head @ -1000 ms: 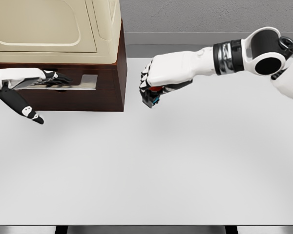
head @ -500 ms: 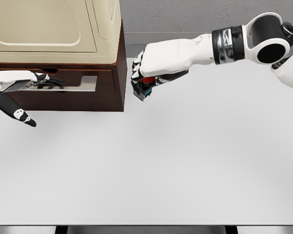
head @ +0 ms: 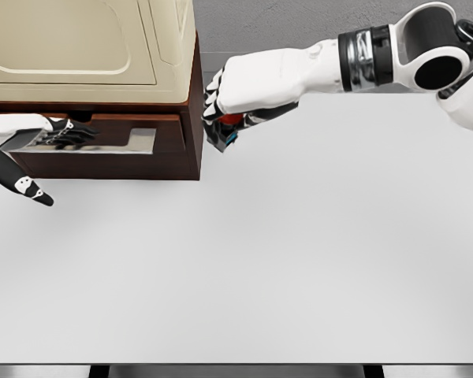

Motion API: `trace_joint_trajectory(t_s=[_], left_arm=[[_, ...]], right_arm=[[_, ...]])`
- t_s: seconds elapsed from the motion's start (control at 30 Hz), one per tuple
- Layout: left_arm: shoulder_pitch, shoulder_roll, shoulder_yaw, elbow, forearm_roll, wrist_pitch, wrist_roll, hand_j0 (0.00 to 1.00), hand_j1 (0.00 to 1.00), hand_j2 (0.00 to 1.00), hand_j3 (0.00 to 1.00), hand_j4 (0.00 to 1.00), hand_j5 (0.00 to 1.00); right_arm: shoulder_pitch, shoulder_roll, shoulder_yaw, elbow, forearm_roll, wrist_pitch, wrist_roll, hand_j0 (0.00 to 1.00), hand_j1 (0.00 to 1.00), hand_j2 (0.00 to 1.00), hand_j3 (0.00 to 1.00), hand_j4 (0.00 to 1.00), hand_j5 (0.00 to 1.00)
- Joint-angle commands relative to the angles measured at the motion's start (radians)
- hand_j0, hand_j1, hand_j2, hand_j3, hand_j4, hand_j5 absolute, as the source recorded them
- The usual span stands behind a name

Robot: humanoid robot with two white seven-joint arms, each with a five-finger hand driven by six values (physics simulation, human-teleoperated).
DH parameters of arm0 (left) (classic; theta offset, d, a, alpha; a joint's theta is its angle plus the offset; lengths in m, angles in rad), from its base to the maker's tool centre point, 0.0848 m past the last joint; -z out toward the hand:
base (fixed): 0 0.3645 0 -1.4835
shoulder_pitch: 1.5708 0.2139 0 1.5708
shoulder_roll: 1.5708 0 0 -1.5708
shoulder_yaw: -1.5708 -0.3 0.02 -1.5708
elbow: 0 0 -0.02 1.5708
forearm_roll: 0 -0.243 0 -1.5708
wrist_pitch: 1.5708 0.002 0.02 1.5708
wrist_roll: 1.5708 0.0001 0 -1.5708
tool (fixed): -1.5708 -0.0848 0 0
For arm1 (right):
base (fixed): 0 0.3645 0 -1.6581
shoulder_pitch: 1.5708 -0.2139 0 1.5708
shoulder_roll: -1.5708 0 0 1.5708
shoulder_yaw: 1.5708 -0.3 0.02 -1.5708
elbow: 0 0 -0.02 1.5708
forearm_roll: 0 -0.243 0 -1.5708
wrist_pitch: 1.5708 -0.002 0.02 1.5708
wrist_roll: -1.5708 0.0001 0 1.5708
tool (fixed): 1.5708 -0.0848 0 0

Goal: Open the cabinet drawer with left arm, and place a switch into the drawer with right arm

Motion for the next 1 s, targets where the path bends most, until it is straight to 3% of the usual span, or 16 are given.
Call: trace_joint_trajectory(t_s=[0.0, 0.5, 0.97], left_arm=[[0.001, 0.004, 0.003, 0.000, 0.006, -0.007, 0.000, 1.00, 1.00, 1.00, 1.00, 1.00, 1.00], [0.032, 0.013, 0.004, 0.000, 0.042, -0.105, 0.000, 1.00, 1.00, 1.00, 1.00, 1.00, 1.00], [0.040, 0.070, -0.007, 0.000, 0.084, -0.102, 0.000, 1.00, 1.00, 1.00, 1.00, 1.00, 1.00]], right_arm=[[-0.002, 0.000, 0.000, -0.001, -0.006, 0.003, 0.000, 0.47, 0.47, 0.47, 0.47, 0.47, 0.47], [-0.011, 0.019, 0.003, -0.021, -0.006, 0.003, 0.000, 0.48, 0.48, 0.48, 0.48, 0.48, 0.48], [-0.012, 0.021, 0.010, -0.016, -0.006, 0.003, 0.000, 0.49, 0.49, 0.49, 0.49, 0.49, 0.49]])
